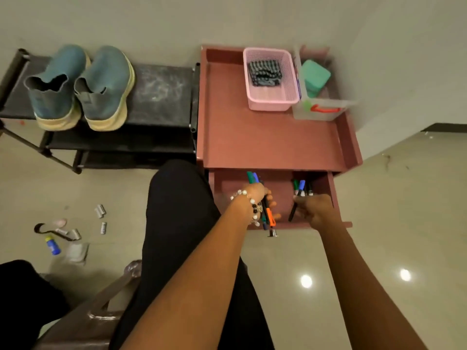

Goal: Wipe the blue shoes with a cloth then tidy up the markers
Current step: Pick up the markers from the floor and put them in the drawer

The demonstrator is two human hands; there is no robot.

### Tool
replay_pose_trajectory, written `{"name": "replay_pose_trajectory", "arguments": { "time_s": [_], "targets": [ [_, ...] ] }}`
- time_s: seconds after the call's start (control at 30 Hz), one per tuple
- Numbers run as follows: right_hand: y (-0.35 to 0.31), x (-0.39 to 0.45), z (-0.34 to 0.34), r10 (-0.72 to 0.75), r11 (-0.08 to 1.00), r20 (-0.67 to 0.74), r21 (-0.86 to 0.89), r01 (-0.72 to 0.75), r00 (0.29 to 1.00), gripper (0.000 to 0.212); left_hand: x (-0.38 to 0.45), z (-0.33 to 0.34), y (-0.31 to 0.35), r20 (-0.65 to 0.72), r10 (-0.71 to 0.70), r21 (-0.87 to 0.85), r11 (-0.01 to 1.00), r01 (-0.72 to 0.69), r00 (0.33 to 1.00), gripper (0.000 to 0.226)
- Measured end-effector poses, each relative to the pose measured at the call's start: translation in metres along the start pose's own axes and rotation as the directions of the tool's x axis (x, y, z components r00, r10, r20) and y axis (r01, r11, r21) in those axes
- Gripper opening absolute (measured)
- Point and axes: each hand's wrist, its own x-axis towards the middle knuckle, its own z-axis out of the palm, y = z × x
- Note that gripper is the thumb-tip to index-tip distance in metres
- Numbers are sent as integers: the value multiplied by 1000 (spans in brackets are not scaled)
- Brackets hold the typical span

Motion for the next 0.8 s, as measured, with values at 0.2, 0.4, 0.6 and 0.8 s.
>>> {"name": "replay_pose_trajectory", "arguments": {
  "time_s": [0.2, 0.4, 0.6, 0.8],
  "targets": [
    [6, 56, 17, -140, 883, -70, -461, 92, 988, 32, 35, -9, 1, -157, -7, 162, 986, 32, 988, 11],
    [18, 87, 30, -149, 761, -92, -646, 55, 985, 43, 72, -10, -7, -239, 71, 355, 935, 19, 968, 30],
    [25, 100, 34, -168, 748, -183, -664, 4, 969, 47, 74, -8, -2, -219, 109, 459, 889, 3, 970, 32],
    [29, 114, 31, -224, 672, -176, -740, 21, 958, 39, 76, -13, 1, -259, 154, 498, 867, -5, 953, 34]
  ]
}}
